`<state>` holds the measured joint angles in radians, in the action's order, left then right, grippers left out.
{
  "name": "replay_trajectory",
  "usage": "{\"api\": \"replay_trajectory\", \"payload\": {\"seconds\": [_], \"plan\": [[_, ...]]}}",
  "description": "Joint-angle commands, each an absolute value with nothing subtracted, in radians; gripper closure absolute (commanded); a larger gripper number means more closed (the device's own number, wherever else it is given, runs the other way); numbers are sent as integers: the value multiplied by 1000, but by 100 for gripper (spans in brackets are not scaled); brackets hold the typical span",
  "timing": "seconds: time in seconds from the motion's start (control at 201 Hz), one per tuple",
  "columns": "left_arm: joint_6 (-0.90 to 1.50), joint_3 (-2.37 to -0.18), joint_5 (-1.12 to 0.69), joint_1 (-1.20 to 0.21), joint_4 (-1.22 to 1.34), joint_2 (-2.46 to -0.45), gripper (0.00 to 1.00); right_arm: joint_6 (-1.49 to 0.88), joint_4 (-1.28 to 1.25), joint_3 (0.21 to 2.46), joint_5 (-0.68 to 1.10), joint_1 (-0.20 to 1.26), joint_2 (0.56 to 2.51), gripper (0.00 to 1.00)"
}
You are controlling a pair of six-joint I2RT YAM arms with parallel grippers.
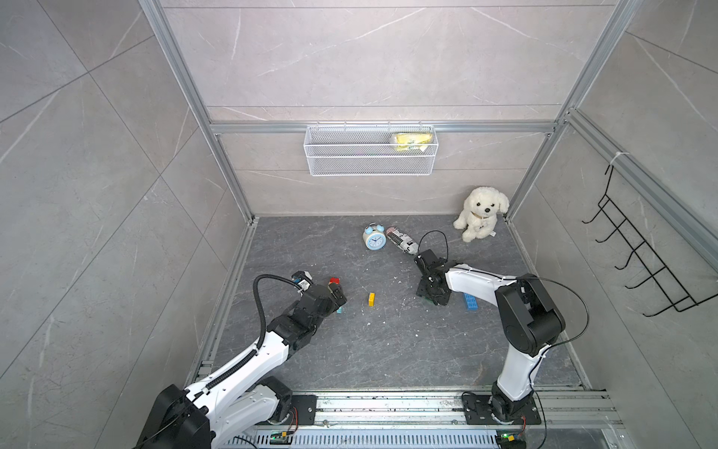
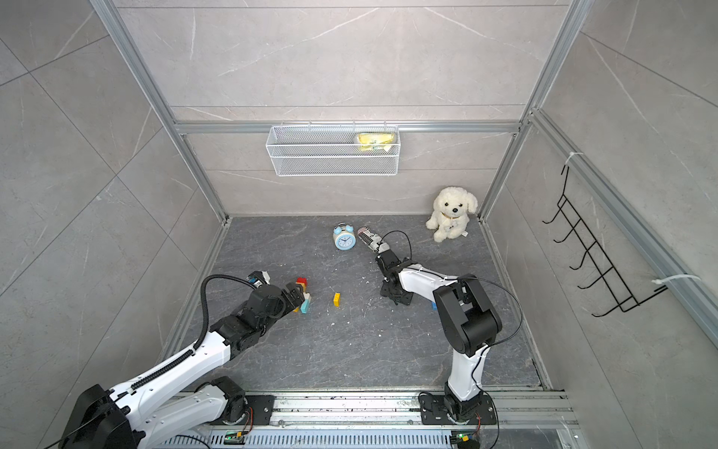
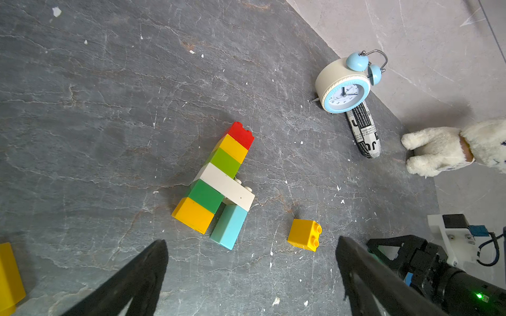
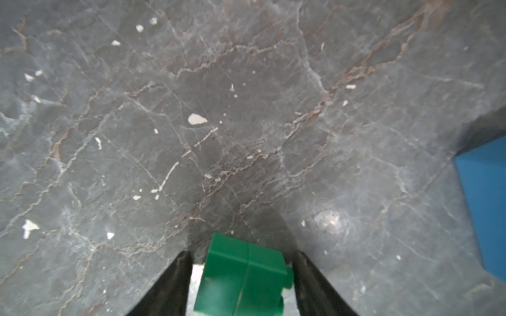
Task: Assemble the letter h with lego
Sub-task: Move the lego brick at the center of the board.
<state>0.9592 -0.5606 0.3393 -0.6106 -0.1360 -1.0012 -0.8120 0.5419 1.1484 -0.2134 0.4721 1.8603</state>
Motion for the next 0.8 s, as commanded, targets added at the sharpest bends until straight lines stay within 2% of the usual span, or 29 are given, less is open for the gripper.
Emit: {"api": "replay_trajectory", "payload": {"seconds": [0.0, 0.144, 0.393, 0.582, 0.791], "plan": [[932, -594, 339, -607, -104, -1000, 1, -801, 576, 1141, -215, 496, 1901, 47], [916, -595, 319, -607, -84, -1010, 1, -768, 585, 1148, -210, 530, 1878, 58], [869, -630, 239, -613, -57, -1083, 1, -698, 659, 1184, -182, 610, 1831, 64], [862, -647, 227, -627, -57, -1111, 1, -681, 718, 1200, -171, 669, 1819, 62], [845, -638, 244, -638, -50, -1088, 0, -709, 665, 1189, -103, 682, 1820, 51]]}}
